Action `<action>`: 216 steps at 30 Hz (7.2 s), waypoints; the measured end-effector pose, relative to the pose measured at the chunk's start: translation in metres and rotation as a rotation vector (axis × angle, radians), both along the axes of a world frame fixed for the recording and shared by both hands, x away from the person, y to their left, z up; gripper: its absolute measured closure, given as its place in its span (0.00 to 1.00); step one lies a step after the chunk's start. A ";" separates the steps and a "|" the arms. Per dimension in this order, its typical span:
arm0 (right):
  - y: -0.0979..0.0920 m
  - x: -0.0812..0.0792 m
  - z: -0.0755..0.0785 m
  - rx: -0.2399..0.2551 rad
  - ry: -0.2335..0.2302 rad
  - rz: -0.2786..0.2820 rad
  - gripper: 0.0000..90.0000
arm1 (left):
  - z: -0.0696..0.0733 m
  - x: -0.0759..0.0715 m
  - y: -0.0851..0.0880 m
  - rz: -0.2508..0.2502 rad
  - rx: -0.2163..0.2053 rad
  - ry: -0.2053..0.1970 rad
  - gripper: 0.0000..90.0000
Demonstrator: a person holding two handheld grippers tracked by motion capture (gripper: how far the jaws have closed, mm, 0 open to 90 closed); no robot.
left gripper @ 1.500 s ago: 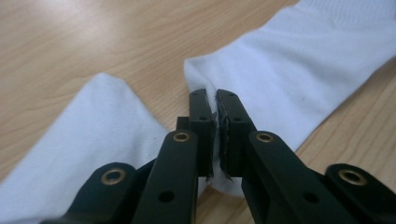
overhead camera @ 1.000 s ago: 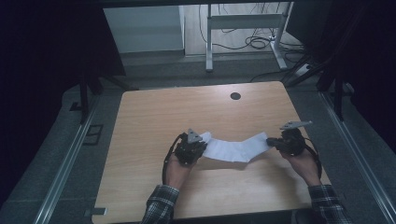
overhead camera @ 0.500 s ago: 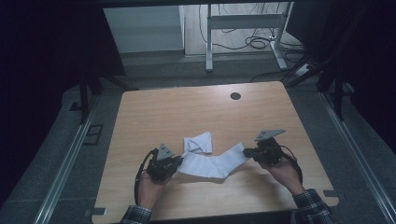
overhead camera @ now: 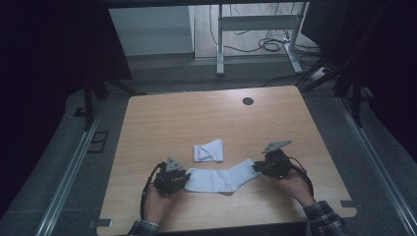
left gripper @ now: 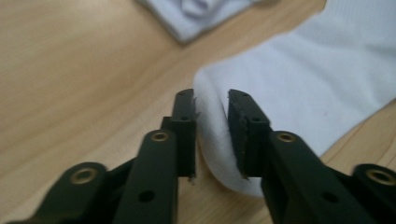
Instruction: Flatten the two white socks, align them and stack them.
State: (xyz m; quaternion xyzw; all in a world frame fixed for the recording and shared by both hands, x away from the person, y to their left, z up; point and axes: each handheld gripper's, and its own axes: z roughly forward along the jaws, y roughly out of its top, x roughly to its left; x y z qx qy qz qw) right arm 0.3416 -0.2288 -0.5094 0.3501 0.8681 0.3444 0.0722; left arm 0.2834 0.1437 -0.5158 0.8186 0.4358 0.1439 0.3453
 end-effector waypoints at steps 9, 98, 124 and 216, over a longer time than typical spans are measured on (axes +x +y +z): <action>-0.027 0.010 -0.003 -0.010 -0.011 -0.074 0.74 | 0.022 0.030 -0.014 -0.001 -0.051 -0.029 0.71; -0.041 0.025 -0.004 0.044 -0.008 -0.122 0.84 | 0.037 0.068 -0.009 0.065 -0.033 -0.081 0.36; 0.083 0.054 0.002 0.091 -0.003 0.004 0.98 | -0.020 0.068 0.010 0.158 0.029 -0.026 0.19; 0.004 0.012 0.042 0.064 -0.064 -0.002 0.90 | 0.043 -0.001 0.010 -0.037 -0.065 -0.069 0.94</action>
